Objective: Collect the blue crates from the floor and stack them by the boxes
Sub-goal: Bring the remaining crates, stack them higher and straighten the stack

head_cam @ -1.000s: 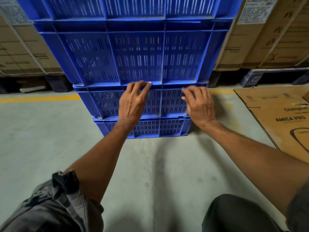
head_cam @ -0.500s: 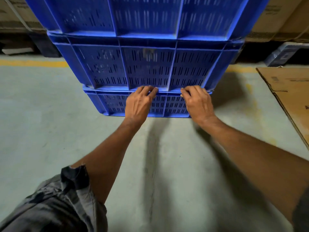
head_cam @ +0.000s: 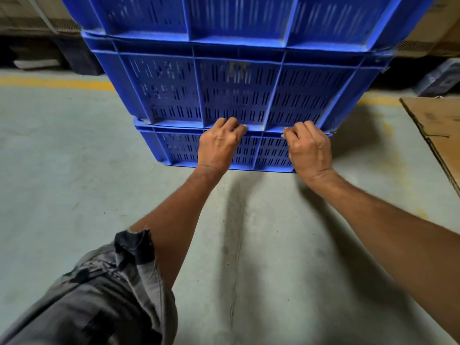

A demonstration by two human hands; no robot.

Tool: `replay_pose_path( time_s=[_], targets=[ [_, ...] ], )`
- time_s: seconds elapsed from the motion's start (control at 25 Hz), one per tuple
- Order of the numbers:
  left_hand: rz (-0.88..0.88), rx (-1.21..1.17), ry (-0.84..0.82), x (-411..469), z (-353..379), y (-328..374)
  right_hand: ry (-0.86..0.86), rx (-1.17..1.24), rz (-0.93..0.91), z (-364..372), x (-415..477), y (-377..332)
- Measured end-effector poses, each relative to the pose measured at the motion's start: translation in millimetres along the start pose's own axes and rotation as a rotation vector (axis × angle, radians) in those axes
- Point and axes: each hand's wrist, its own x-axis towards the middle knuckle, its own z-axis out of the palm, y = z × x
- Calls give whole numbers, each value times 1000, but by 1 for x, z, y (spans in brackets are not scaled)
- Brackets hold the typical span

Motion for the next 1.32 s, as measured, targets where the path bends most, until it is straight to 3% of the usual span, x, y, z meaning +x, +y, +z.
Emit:
replay_pose_path(
  time_s=[0.08, 0.24, 0.32, 0.44, 0.52, 0.6, 0.68, 0.76, 0.84, 0.92, 1.04, 1.16, 1.32],
  targets=[
    [-98, -47, 73, -12, -5, -2, -66, 176, 80, -12, 7, -13],
    [-609, -232, 169, -39, -22, -19, -195, 530, 456, -35, 36, -56],
    [-617, -188, 134, -37, -23, -38, -223, 518, 605, -35, 47, -65],
    [-478, -104, 97, -28, -18, -63, -247, 422, 550, -29, 52, -68],
    [-490, -159, 125, -32, -15, -66, -273, 384, 498, -29, 51, -68],
    [-648, -299, 220, -35, -20, -70, -306, 378, 568, -34, 49, -72],
    [-913, -473, 371, -40, -24, -92, -252, 378, 595, -44, 46, -83],
    [-1070, -518, 400, -43, -23, -125, -172, 470, 403, -57, 51, -107],
    [-1079, -593, 264, -45, -16, -155, -212, 643, 168, -58, 74, -143],
    [-1015, -760, 154, -43, -10, -172, -381, 766, 83, -50, 112, -178],
    [-916, -962, 138, -48, -9, -185, -528, 760, 109, -33, 152, -220],
    [-758, -1213, 134, -62, -10, -194, -450, 584, 126, -16, 148, -243],
    [-736, -1245, 170, -66, -9, -198, -451, 587, 228, -4, 147, -257]
  ],
)
